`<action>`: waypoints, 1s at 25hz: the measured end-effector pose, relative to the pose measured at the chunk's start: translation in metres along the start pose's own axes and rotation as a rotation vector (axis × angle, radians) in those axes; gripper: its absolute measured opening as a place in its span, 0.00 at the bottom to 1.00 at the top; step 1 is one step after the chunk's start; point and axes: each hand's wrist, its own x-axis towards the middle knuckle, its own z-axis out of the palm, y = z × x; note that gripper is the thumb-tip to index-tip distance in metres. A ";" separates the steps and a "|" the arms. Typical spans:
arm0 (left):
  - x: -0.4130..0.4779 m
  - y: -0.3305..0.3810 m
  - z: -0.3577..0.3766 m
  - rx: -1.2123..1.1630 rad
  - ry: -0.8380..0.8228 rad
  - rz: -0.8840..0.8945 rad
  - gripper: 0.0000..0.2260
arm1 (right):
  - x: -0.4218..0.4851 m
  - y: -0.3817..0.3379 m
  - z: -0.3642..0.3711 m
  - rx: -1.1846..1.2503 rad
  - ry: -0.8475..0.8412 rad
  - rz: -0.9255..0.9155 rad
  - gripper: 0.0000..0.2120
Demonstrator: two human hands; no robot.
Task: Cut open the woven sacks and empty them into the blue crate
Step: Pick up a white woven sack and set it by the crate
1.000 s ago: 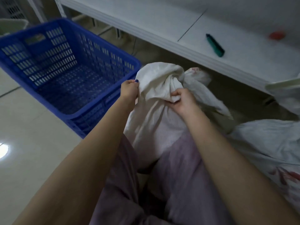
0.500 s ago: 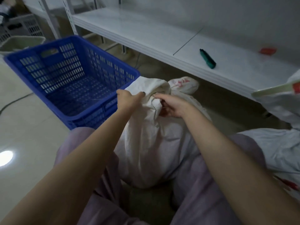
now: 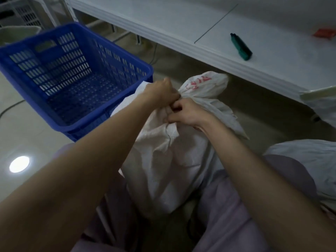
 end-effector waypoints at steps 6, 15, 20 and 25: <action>0.032 -0.030 0.017 -0.431 0.064 -0.154 0.15 | 0.039 0.001 0.017 0.105 0.166 -0.025 0.23; -0.006 -0.069 0.002 -0.568 0.322 -0.100 0.05 | 0.084 -0.018 0.029 0.217 0.156 0.047 0.22; -0.037 -0.074 0.000 -0.552 0.428 -0.085 0.07 | 0.053 -0.012 0.017 0.208 -0.073 0.240 0.25; -0.086 -0.037 0.013 -0.649 0.211 -0.051 0.09 | 0.014 -0.001 0.019 0.673 0.122 0.211 0.20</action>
